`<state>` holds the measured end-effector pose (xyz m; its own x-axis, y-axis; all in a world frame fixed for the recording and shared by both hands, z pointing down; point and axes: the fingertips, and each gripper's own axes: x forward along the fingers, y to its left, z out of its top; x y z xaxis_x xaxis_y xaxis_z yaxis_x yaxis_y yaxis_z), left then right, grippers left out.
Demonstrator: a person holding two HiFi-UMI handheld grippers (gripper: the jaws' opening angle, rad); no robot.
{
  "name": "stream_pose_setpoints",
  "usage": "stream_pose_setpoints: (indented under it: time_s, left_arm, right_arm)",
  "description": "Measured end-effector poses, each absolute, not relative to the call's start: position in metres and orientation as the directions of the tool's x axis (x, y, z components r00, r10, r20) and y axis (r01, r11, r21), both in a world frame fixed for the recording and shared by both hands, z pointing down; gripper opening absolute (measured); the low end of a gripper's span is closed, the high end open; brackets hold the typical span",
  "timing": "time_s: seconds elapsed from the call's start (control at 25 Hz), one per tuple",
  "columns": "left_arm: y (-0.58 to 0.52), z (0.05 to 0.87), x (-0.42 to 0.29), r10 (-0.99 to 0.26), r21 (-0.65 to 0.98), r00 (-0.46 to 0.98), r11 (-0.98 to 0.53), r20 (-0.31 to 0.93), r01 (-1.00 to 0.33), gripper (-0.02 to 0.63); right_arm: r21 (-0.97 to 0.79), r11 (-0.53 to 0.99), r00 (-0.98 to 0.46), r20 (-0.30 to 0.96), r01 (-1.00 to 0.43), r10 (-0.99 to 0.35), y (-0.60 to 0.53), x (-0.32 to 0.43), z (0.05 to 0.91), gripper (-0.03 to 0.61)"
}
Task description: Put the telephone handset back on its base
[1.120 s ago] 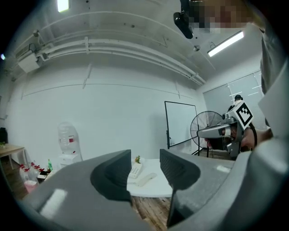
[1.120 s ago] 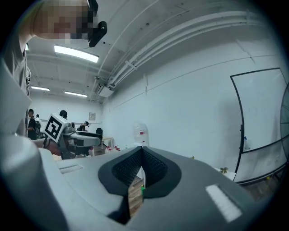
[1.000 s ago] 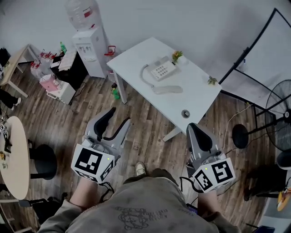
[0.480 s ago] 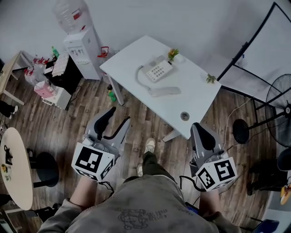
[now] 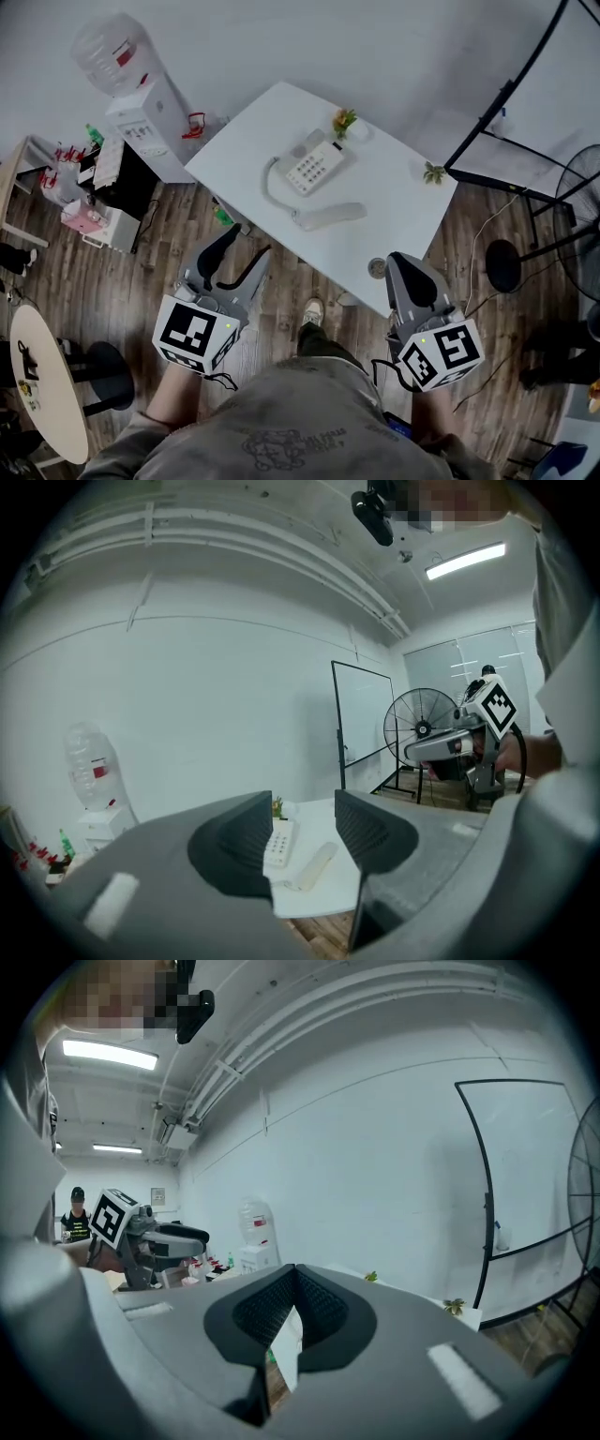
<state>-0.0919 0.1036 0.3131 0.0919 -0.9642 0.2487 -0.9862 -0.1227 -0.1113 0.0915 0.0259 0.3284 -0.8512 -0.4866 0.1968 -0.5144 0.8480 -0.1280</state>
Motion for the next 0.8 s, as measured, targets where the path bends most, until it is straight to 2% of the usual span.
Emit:
stream_pose_setpoints:
  time_s: [0.28, 0.8]
  left_arm:
    - [0.009, 0.310, -0.110, -0.954, -0.110, 0.139, -0.173, 0.264, -0.979, 0.210]
    - [-0.088, 0.310, -0.094, -0.919, -0.124, 0.290, -0.331, 0.267, -0.935, 0.212]
  right_arm:
    - [-0.138, 0.837, -0.843, 0.194, -0.530, -0.502, -0.060, 0.064, 0.329, 0.029]
    - [-0.143, 0.732, -0.744, 0.204, -0.666, -0.636, -0.132, 0.094, 0.335, 0.029]
